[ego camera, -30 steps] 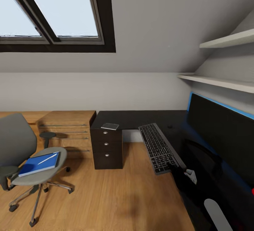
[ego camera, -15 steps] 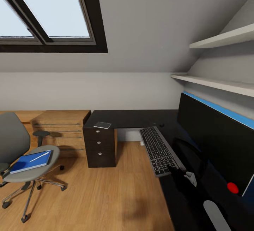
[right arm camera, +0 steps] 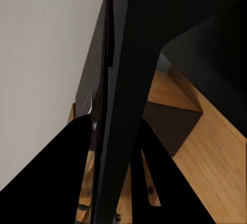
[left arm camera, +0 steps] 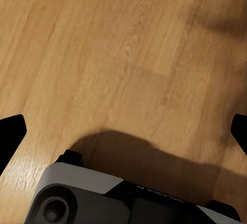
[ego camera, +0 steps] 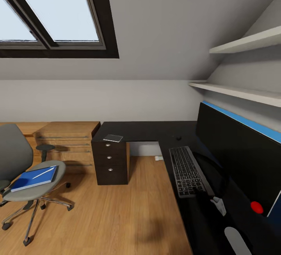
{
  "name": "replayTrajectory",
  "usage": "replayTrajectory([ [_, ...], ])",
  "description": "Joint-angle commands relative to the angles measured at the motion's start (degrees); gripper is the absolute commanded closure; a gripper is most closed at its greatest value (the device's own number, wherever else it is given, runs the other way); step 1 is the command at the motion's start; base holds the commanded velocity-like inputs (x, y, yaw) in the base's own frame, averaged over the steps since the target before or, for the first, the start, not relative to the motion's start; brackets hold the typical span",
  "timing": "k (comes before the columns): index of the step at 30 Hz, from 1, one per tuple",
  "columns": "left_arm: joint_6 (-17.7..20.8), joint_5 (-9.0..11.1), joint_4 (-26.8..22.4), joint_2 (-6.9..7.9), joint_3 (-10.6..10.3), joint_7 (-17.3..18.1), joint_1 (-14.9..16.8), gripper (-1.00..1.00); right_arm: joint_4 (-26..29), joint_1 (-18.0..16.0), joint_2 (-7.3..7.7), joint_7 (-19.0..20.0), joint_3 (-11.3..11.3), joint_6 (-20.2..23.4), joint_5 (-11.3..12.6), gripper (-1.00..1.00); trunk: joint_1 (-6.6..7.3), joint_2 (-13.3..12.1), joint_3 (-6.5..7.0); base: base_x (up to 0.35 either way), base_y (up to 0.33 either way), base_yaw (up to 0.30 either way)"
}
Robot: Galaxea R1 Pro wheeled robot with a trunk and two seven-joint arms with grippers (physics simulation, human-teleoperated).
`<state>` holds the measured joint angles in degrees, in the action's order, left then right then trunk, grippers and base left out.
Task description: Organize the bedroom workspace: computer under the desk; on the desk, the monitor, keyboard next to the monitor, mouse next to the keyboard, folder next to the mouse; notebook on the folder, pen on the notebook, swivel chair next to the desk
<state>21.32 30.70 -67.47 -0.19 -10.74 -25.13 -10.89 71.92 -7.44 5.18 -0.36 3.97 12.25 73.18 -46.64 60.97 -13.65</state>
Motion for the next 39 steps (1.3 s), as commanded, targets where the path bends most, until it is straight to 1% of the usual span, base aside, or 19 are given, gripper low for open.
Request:
replayTrajectory([
  [1, 0.12, 0.50, -0.12, 0.01, -0.07, -0.44, 0.02, -1.00, -0.02, -0.03, -0.01, -0.05, 0.06, 0.17, 0.56, 1.00, -0.01, 0.05, -0.06, 0.000, 0.000, 0.000],
  [8, 0.12, 0.50, -0.12, 0.01, -0.07, -0.44, 0.03, -1.00, -1.14, -0.10, 0.01, -0.16, 0.07, -0.28, 0.57, 1.00, -0.01, 0.05, -0.06, 0.000, 0.000, 0.000],
  [13, 0.12, 0.50, -0.12, 0.01, -0.07, -0.44, 0.02, -1.00, -3.91, -0.61, 0.07, -0.24, 0.04, -0.01, 0.32, 1.00, -0.01, 0.05, -0.06, 0.000, 0.000, 0.000],
  [16, 0.12, 0.50, 0.01, 0.01, -0.07, -0.44, 0.01, -1.00, -5.96, -1.65, 0.22, -0.26, 0.01, 0.21, 0.30, 1.00, -0.01, 0.05, -0.06, 0.000, 0.000, 0.000],
  [18, 0.12, 0.46, 0.80, -0.03, -0.07, -0.44, 0.03, -1.00, -7.09, -2.67, 0.56, -0.28, -0.01, 0.75, 0.33, 1.00, -0.01, 0.05, -0.06, 0.000, 0.000, 0.000],
  [23, 0.12, 0.41, 1.41, -0.07, -0.11, -0.44, 0.03, -1.00, -7.62, -3.20, 1.58, -0.34, 0.18, 3.34, 0.41, 1.00, -0.01, 0.05, -0.06, 0.000, 0.000, 0.000],
  [29, 0.12, 0.41, 1.46, -0.09, -0.15, -0.44, 0.06, -1.00, -8.06, -3.48, 2.90, -0.41, 0.24, 3.91, 0.58, 1.00, -0.01, 0.05, -0.06, 0.000, 0.000, 0.000],
  [33, 0.12, 0.41, 1.46, -0.15, -0.15, -0.44, 0.05, -1.00, -11.33, -5.55, 3.91, -0.27, 0.25, 3.99, 0.65, 1.00, -0.01, 0.05, -0.06, 0.000, 0.000, 0.000],
  [36, 0.12, 0.41, 1.46, -0.16, -0.15, -0.44, 0.02, -1.00, -13.73, -7.05, 4.29, -0.10, 0.25, 4.00, 0.70, 1.00, -0.01, 0.05, -0.06, 0.000, 0.000, 0.000],
  [39, 0.12, 0.41, 1.46, -0.16, -0.15, -0.44, 0.01, -1.00, -14.43, -7.48, 4.38, 0.06, 0.27, 3.93, 0.71, 1.00, -0.01, 0.05, -0.06, 0.000, 0.000, 0.000],
])
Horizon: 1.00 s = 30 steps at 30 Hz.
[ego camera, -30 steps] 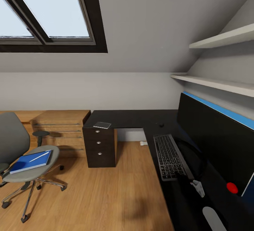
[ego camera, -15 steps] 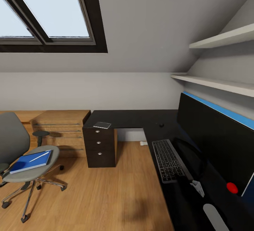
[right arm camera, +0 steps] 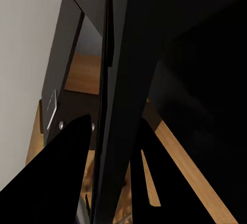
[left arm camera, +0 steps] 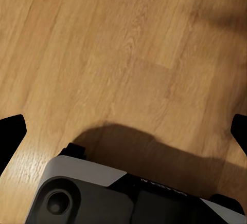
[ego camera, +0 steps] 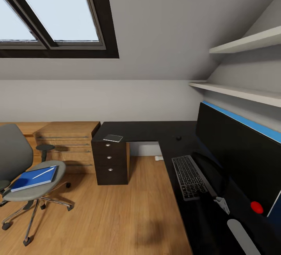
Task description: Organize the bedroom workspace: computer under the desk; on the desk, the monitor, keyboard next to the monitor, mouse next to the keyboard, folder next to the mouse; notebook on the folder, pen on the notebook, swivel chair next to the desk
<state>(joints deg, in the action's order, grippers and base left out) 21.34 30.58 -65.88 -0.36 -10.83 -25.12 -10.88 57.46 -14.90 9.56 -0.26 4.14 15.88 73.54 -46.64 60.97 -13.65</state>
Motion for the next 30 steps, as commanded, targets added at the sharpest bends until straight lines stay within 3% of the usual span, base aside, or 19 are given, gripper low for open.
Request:
replayTrajectory([
  [1, 0.11, 0.53, -0.12, 0.01, -0.07, -0.45, 0.01, -1.00, -0.07, -0.10, 0.00, 0.00, 0.13, 0.25, 0.37, 1.00, -0.01, 0.05, -0.06, 0.000, 0.000, 0.000],
  [17, 0.11, 0.53, -0.13, 0.09, -0.07, -0.45, 0.00, -1.00, 0.30, -0.22, -0.23, 0.02, 0.15, -0.05, 0.47, 1.00, -0.01, 0.05, -0.06, 0.000, 0.004, 0.000],
  [23, 0.11, 0.53, -0.12, 0.10, -0.07, -0.45, 0.01, -1.00, 0.22, -0.22, -0.25, 0.00, 0.15, 0.09, 0.53, 1.00, -0.01, 0.05, -0.06, 0.136, 0.201, 0.000],
  [30, 0.11, 0.46, -0.12, 0.10, -0.07, -0.45, 0.04, -1.00, 0.19, -0.22, -0.16, 0.00, 0.17, 0.08, 0.45, 1.00, -0.01, 0.05, -0.06, 0.119, 0.012, 0.000],
])
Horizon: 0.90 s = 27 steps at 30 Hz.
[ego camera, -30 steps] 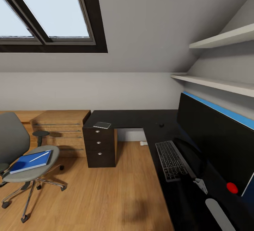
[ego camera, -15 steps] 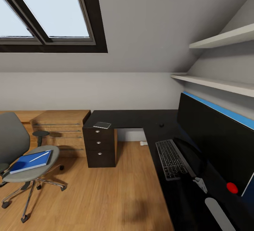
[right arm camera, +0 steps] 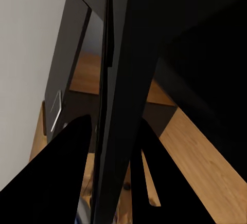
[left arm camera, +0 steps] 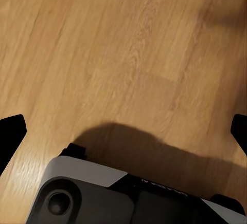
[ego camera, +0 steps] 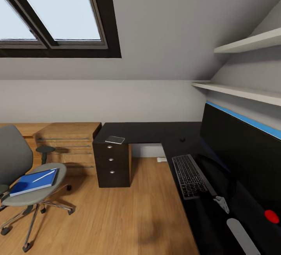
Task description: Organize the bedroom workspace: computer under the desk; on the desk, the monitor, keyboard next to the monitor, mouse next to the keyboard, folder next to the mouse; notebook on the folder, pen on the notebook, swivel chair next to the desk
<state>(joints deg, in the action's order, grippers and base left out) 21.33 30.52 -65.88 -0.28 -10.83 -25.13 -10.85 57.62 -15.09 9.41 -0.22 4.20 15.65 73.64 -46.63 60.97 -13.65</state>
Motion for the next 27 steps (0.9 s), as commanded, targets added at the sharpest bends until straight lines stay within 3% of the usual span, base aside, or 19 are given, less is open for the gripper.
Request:
replayTrajectory([
  [1, 0.11, 0.51, -0.12, 0.01, -0.07, -0.45, 0.00, -1.00, 0.04, -0.03, -0.01, -0.04, 0.11, 0.28, 0.35, 1.00, -0.02, 0.05, -0.06, 0.052, 0.000, 0.000],
  [6, 0.11, 0.58, -0.13, 0.09, -0.09, -0.43, -0.01, -1.00, 0.04, -0.03, -0.01, -0.04, 0.11, 0.08, 0.36, 1.00, -0.02, 0.05, -0.06, 0.190, 0.000, 0.000],
  [19, 0.11, 0.56, -0.12, 0.10, -0.07, -0.45, 0.01, -1.00, -0.05, -0.03, 0.17, -0.11, 0.20, 0.04, 0.29, 1.00, -0.02, 0.05, -0.06, 0.006, -0.001, 0.000],
  [27, 0.11, 0.54, -0.13, 0.10, -0.07, -0.45, -0.01, -1.00, -0.21, -0.03, 0.17, -0.13, 0.20, 0.02, 0.27, 1.00, -0.02, 0.05, -0.06, 0.000, -0.115, 0.000],
])
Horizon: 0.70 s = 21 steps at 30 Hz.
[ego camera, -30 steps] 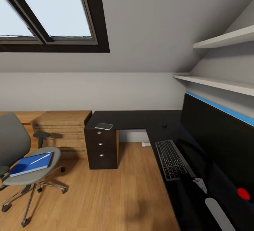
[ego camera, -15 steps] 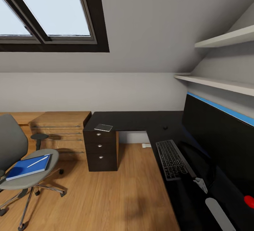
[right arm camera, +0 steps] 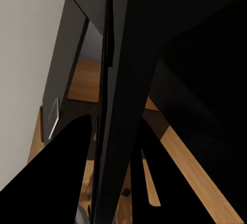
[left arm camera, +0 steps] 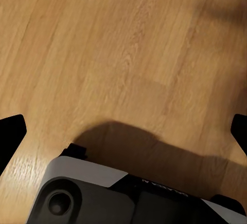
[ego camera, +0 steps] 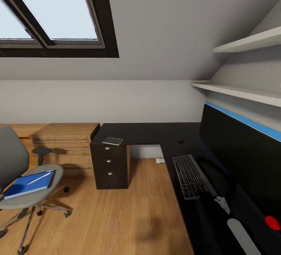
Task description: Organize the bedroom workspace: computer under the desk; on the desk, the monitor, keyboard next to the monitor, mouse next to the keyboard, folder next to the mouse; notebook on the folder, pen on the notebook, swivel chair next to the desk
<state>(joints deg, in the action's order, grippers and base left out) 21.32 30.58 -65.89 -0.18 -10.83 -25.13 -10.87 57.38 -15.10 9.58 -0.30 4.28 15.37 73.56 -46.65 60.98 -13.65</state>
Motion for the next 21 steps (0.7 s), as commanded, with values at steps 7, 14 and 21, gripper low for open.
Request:
replayTrajectory([
  [7, 0.13, 0.49, -0.12, 0.00, -0.05, -0.45, 0.01, -1.00, -0.28, -0.02, -0.16, -0.20, 1.74, 0.53, 0.38, 1.00, 0.00, 0.04, -0.07, 0.000, -0.007, 0.000],
  [14, 0.13, 0.53, -0.14, 0.00, -0.04, -0.44, 0.00, -1.00, -1.59, -0.02, -0.13, -0.27, 2.56, 0.79, 4.18, 1.00, 0.00, 0.04, -0.07, 0.000, 0.000, 0.000],
  [21, 0.13, 0.53, -0.18, 0.00, -0.06, -0.42, -0.01, -1.00, -1.74, -0.02, -0.09, -0.31, 2.49, 0.80, 6.79, 1.00, 0.00, 0.04, -0.07, 0.000, 0.000, 0.000],
])
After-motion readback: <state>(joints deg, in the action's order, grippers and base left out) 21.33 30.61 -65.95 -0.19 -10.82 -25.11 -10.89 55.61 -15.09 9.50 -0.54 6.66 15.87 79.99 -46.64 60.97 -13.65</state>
